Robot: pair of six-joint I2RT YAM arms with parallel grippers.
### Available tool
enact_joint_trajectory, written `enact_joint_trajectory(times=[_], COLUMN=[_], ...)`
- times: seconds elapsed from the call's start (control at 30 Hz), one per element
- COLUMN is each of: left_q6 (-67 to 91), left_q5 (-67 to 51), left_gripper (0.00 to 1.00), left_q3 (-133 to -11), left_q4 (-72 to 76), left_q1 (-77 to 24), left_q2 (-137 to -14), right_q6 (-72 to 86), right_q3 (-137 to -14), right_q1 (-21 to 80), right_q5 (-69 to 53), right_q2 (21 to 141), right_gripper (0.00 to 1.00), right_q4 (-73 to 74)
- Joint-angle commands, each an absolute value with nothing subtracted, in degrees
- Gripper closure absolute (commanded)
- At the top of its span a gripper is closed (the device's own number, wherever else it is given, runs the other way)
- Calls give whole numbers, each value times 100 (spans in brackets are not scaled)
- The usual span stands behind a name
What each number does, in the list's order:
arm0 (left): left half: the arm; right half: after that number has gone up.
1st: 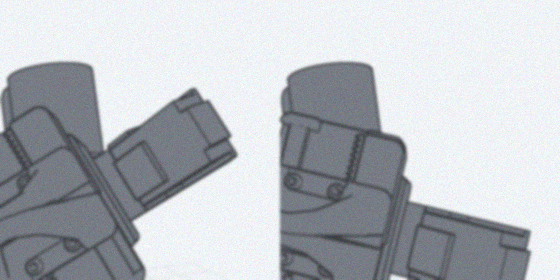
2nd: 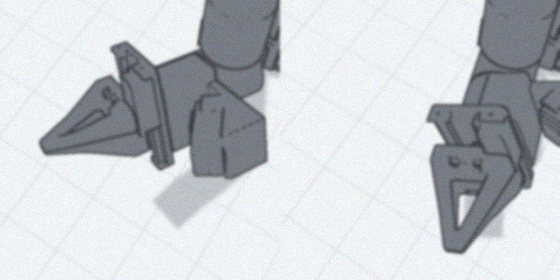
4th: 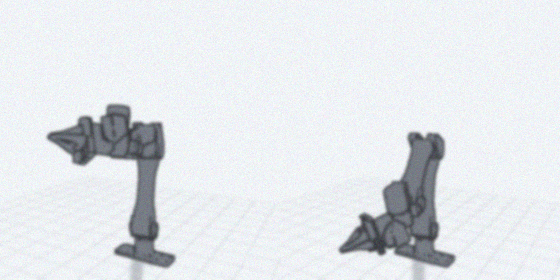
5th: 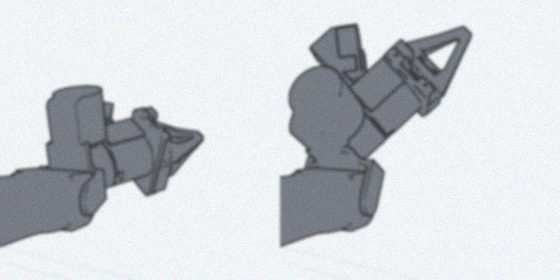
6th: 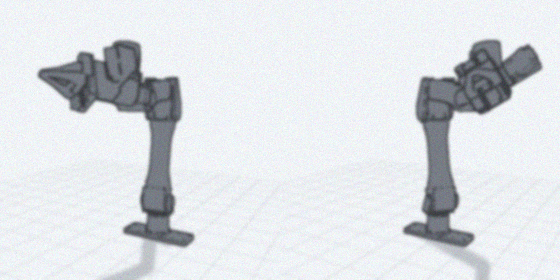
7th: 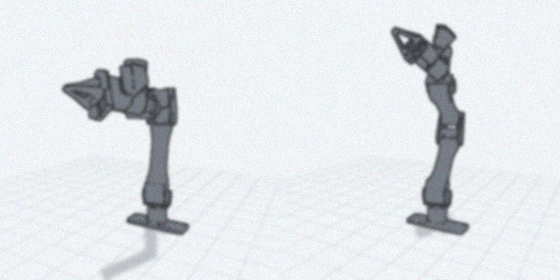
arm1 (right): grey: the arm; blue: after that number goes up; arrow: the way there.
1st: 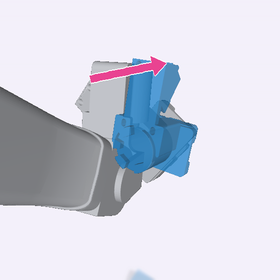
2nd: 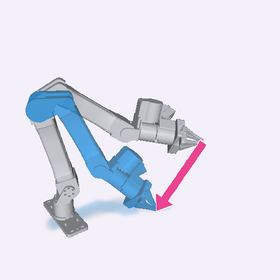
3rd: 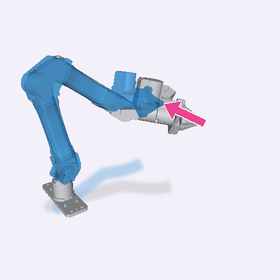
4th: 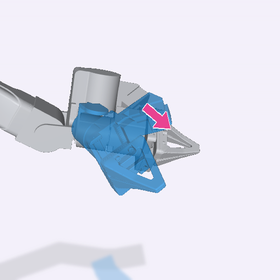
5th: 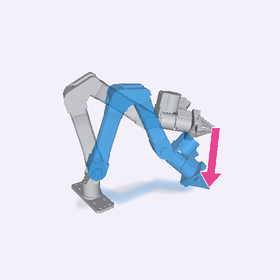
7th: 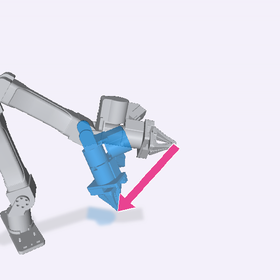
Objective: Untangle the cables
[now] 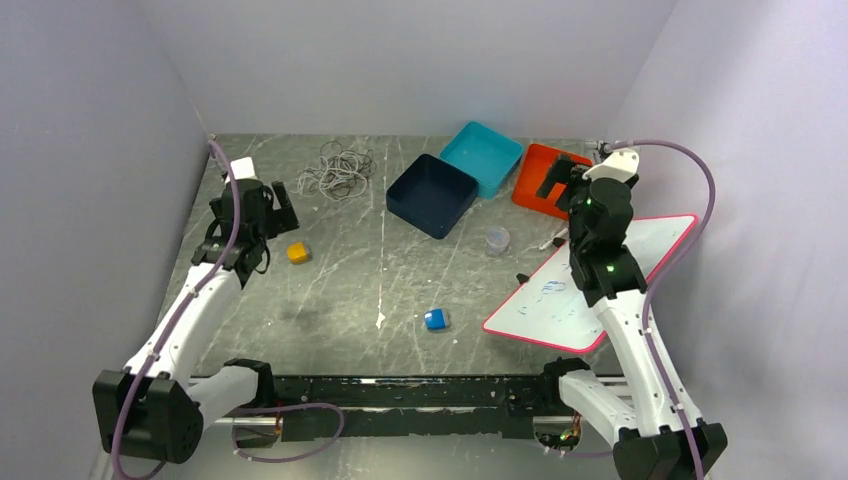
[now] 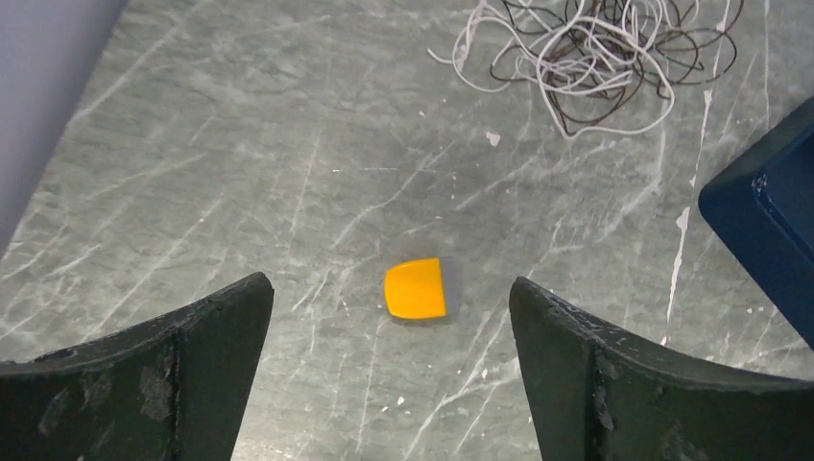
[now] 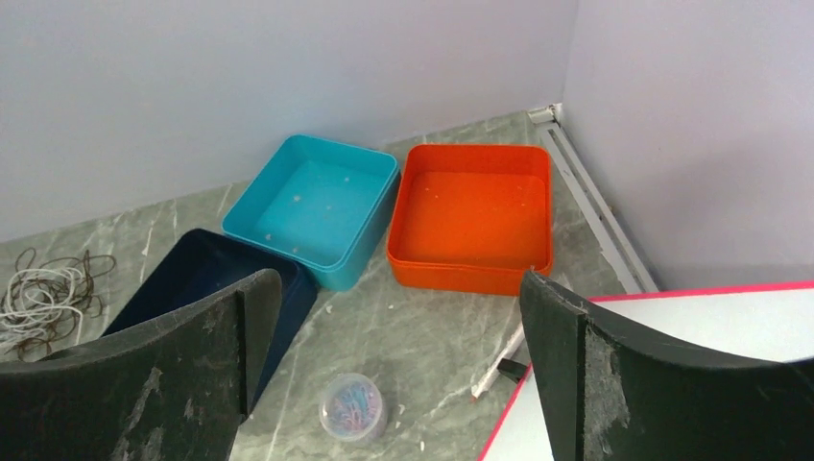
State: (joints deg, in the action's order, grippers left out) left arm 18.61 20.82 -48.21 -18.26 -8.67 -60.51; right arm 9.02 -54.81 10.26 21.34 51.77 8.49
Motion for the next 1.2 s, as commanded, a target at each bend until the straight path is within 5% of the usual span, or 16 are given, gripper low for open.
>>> enact_joint_trajectory(times=[0.0,0.43,1.17], left_q6=[1785,1631,887], left_q5=[1450,404,-290], left_gripper=[1,1,1], left_q3=[-5192,-6359,-10494], left_q4=[-1657,-1628,-1703], left_q1=[-705,-581,-785], left_q2=[-6346,-7609,-12119], right_q6=[959,1474,1836], right_q3=[-5805,-5910,-5775], right_q1=[1075,1105,1122], right_q5=[2106,2550,1281], right_q2=[5239,5311,5395], right_gripper=[1,0,0], right_q4=[966,1528,2639])
